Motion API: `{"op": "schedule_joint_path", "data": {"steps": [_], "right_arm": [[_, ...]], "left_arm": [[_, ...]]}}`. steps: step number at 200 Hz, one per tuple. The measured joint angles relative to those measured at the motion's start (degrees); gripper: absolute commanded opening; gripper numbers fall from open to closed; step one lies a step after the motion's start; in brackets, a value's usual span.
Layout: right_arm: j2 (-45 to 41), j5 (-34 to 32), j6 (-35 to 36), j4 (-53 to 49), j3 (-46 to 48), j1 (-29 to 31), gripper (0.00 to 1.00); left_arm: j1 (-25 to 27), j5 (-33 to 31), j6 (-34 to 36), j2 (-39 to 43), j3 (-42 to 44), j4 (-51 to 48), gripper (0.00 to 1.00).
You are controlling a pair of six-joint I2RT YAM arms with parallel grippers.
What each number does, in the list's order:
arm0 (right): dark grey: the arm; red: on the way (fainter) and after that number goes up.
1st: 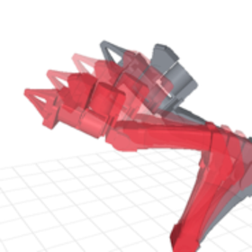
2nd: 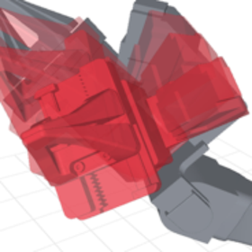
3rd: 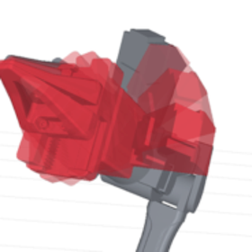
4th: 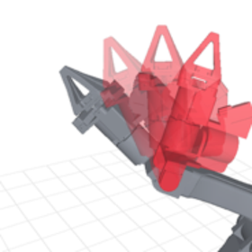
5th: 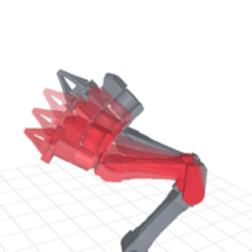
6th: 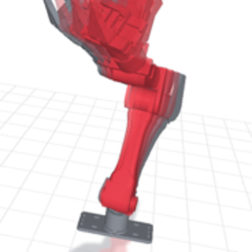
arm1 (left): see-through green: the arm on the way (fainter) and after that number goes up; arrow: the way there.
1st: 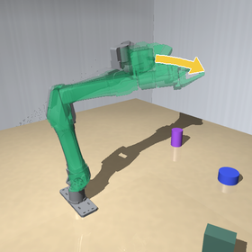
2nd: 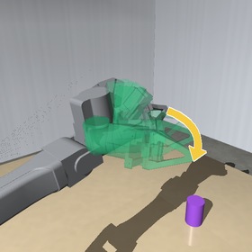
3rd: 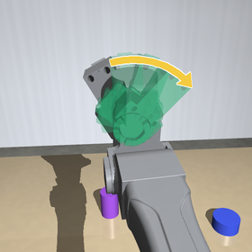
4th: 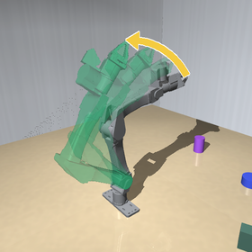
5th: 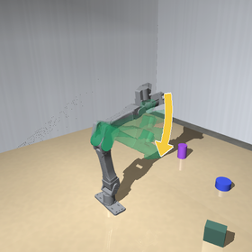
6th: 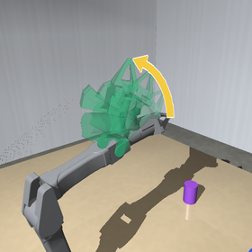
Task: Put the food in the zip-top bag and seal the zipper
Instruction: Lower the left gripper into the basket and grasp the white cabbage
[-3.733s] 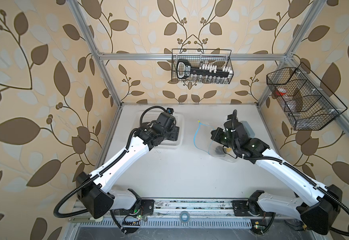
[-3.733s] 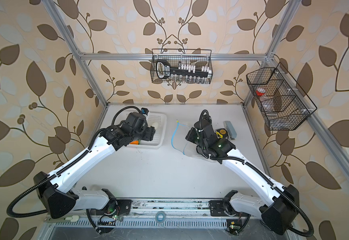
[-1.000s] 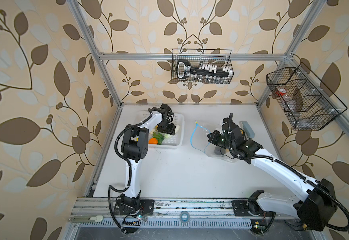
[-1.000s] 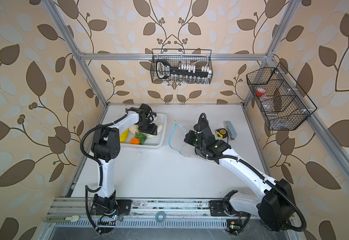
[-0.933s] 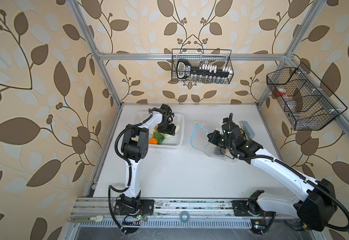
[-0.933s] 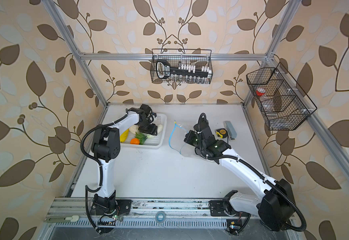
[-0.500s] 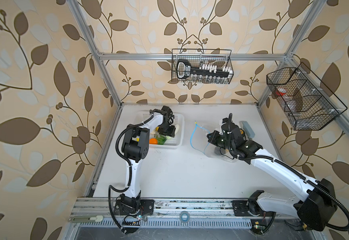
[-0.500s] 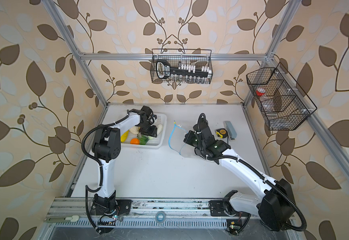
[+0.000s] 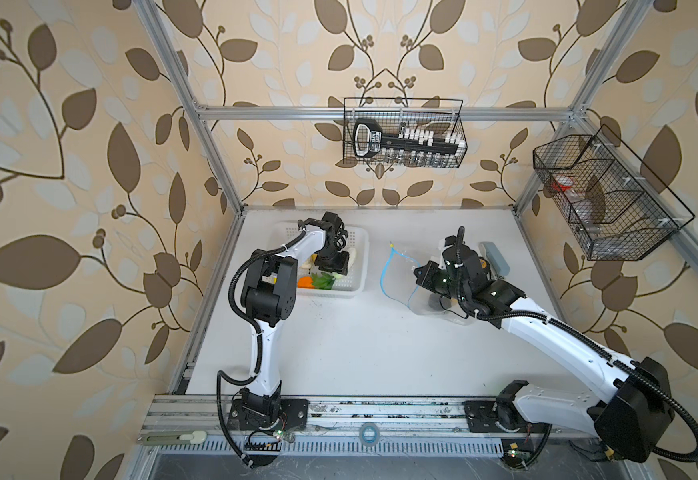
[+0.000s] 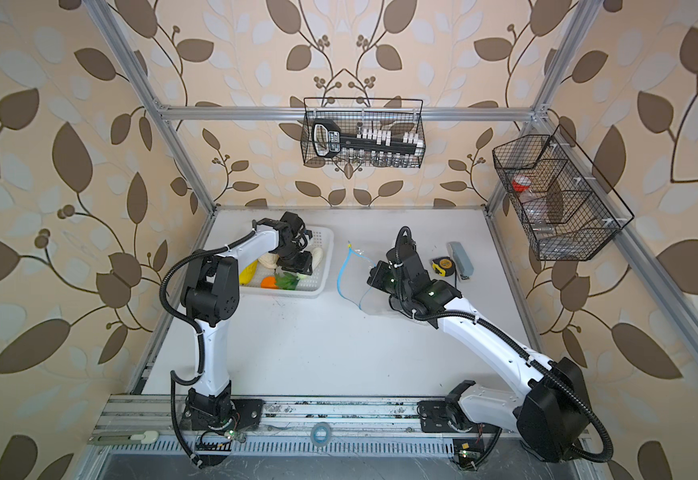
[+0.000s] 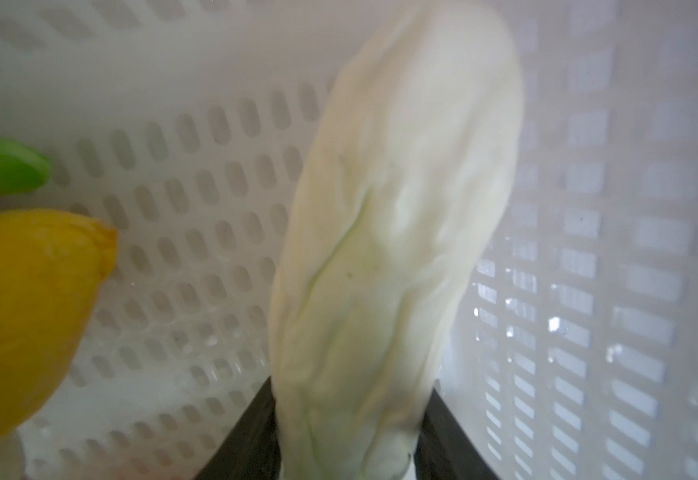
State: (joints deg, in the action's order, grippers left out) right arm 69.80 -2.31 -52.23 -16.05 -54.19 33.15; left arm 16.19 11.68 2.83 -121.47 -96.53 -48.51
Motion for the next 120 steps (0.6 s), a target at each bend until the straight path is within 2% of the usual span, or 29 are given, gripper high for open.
{"op": "schedule_joint_path", "data": {"steps": [120], "right_arm": [[0.0,0.0,0.0,0.0,0.0,0.5,0.0]], "left_arm": [[0.0,-1.9,0.6,5.8,1.3,-3.5,0.31]]}}
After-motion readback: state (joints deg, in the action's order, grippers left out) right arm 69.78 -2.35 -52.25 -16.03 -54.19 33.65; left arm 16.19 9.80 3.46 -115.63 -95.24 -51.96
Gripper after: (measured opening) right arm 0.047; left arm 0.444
